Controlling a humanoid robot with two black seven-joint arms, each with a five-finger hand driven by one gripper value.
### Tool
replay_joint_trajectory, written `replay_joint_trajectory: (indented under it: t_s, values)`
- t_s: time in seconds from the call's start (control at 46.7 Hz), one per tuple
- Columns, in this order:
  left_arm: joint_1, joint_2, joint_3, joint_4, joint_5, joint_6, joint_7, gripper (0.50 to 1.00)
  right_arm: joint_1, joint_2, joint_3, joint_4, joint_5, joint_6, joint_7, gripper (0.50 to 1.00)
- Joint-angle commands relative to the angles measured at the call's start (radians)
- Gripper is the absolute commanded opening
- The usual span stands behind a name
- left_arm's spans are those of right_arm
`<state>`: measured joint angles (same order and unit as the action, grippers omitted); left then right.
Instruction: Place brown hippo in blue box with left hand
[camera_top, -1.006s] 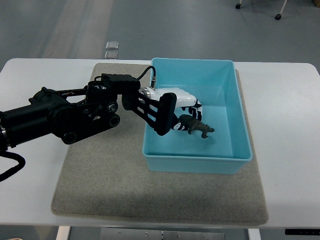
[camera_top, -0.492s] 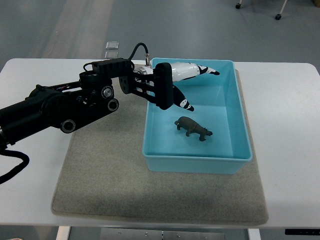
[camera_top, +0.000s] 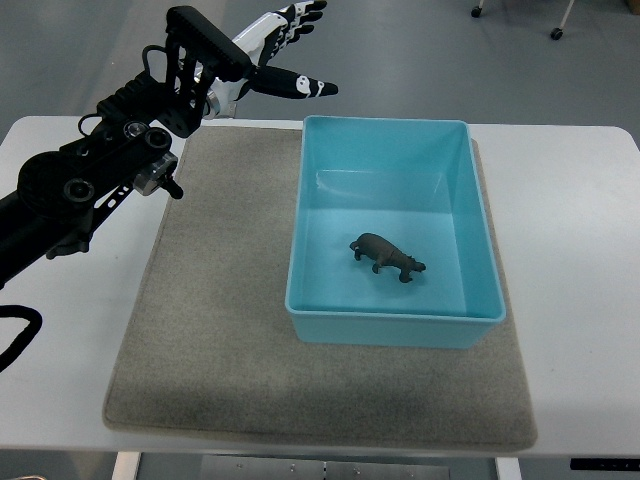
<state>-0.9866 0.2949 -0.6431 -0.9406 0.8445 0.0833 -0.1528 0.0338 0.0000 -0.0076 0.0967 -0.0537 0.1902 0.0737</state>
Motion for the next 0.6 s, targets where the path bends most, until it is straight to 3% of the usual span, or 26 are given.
replay_joint_trajectory:
  t_s: [0.0, 0.578]
  values:
    - [0.032, 0.001, -0.056, 0.009, -0.103, 0.029, -0.001, 0.994, 0.0, 0.0, 0.0, 0.0, 0.0, 0.0, 0.0, 0.936]
    - [0.181, 0.035, -0.285, 0.092, -0.425, 0.038, -0.044, 0.994, 0.0, 0.0, 0.0, 0.0, 0.0, 0.0, 0.0, 0.936]
